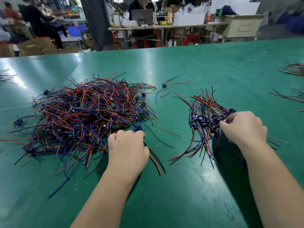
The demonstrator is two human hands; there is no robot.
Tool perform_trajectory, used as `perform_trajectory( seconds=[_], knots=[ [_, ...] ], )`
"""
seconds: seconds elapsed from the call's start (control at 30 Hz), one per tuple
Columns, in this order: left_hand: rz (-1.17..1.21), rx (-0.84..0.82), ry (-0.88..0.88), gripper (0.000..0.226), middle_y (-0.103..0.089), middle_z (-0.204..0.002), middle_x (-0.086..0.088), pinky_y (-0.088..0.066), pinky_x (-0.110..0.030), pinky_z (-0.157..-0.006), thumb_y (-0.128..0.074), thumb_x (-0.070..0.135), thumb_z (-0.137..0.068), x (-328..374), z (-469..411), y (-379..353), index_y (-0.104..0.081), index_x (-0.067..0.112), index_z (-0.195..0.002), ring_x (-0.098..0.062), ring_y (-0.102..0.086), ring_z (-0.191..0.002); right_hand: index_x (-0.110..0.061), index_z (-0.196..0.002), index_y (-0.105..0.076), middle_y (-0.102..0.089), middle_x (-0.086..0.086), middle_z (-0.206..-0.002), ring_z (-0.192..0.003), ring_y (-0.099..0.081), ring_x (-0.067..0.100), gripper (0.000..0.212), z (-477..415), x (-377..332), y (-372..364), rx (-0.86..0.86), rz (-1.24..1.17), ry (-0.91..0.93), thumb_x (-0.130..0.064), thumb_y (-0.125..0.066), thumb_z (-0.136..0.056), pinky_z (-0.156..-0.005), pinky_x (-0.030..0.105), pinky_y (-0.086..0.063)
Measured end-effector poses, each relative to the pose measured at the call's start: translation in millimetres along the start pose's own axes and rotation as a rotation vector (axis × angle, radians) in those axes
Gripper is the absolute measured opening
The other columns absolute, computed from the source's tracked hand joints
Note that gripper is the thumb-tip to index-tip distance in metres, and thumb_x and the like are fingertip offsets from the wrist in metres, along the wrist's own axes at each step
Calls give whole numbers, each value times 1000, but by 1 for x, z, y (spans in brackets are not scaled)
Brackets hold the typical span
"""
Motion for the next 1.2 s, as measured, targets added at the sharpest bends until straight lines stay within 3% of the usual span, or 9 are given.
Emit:
perform_trajectory(
  seconds=[0.23,0.4,0.5,0.57,0.73,0.87,1.0,1.1,1.2],
  knots=[
    [126,81,-29,27,-69,-95,15,-12,-28,-94,-55,17,-86,-3,-2,0,-62,36,-104,-6,-57,-98,-24,-122,-53,-58,14,-119,-113,-50,36,39,1,1,-9,-183,39,-6,-37,-57,-85,-85,40,-38],
    [301,279,-79,25,-72,-96,9,-33,-30,-91,-57,11,-87,3,0,19,-71,27,-100,-13,-65,-93,-25,-126,-52,-54,15,-121,-113,-49,37,44,5,-5,-5,-154,30,19,-34,-59,-83,-89,42,-37],
    [585,478,-216,28,-68,-99,-1,-47,-30,-87,-61,-3,-82,7,1,33,-70,11,-104,-18,-64,-93,-23,-118,-62,-61,10,-113,-99,-58,25,34,18,-25,8,32,-308,238,-21,-60,-84,-85,33,-42],
    [752,517,-273,31,-63,-104,-1,-50,-21,-80,-61,-4,-82,11,5,37,-65,10,-110,-12,-61,-90,-24,-97,-70,-71,3,-92,-76,-63,14,20,34,-43,15,-69,-707,343,-11,-62,-83,-72,25,-47],
    [1493,183,-60,34,-70,-104,5,-59,-34,-70,-59,12,-76,23,9,28,-64,22,-108,-15,-69,-90,-22,-103,-68,-72,10,-95,-69,-63,15,24,87,-80,2,-819,-1076,632,-19,-73,-79,-64,26,-50],
    [1803,-21,-130,34,-72,-107,5,-56,-28,-74,-55,10,-76,30,11,27,-65,15,-108,-27,-69,-99,-11,-91,-65,-58,21,-73,-64,-41,20,9,97,-90,-18,-751,-1029,651,-15,-71,-84,-60,39,-33],
    [1735,-7,-156,42,-68,-116,6,-54,-32,-86,-52,4,-74,31,10,25,-62,22,-111,-18,-63,-111,-20,-78,-71,-68,1,-64,-59,-53,4,17,90,-90,-14,-632,-1159,547,-4,-67,-84,-58,19,-41],
    [1262,226,-181,54,-56,-124,7,-46,-23,-91,-52,4,-70,26,9,26,-53,34,-116,-5,-53,-115,-24,-75,-76,-70,-5,-64,-57,-57,-2,18,82,-85,-5,-554,-1308,438,-9,-68,-81,-52,11,-43],
    [907,284,-239,53,-50,-121,5,-39,-23,-99,-61,5,-76,25,8,18,-51,20,-125,-3,-46,-114,-27,-74,-78,-71,-4,-71,-62,-58,3,11,75,-81,-1,-555,-1479,316,-25,-68,-71,-55,16,-46]
  ],
)
Point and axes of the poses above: each hand's wrist, its own z-axis away from the middle knuckle, its own y-axis out of the back of the hand, x = y × z, the point moved 3 cm from there along -z, towards the middle knuckle
